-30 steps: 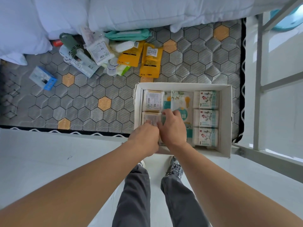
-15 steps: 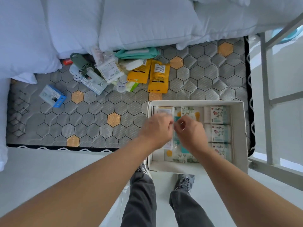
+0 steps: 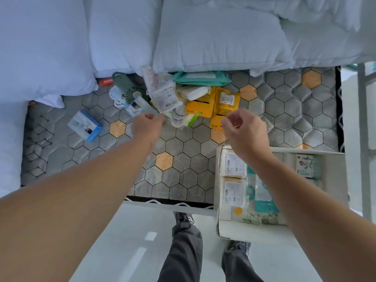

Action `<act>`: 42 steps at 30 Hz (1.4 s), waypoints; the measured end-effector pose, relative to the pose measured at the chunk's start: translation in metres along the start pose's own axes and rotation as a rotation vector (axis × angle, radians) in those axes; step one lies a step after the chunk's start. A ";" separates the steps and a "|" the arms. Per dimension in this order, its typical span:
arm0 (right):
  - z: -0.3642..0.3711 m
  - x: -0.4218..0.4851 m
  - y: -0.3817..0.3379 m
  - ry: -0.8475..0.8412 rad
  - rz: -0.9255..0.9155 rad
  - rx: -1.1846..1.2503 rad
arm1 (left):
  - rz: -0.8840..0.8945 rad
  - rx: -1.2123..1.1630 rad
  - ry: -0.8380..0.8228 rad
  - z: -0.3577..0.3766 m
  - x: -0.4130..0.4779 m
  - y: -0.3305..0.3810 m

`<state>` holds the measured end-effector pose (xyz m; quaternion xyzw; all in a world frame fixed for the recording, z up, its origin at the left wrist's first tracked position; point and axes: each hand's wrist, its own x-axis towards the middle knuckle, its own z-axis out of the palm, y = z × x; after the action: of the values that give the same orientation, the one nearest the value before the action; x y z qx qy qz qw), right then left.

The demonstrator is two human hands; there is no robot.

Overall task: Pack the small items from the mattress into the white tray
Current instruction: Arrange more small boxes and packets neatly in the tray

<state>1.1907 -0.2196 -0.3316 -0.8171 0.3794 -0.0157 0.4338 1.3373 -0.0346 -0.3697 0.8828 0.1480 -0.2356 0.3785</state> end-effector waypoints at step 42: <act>-0.021 0.050 -0.016 -0.488 0.611 1.290 | -0.163 -0.734 -0.789 0.004 -0.016 0.046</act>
<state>1.2281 -0.2602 -0.3225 -0.2396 0.3978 0.0678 0.8830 1.3428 -0.0701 -0.3362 0.5228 0.1350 -0.5105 0.6693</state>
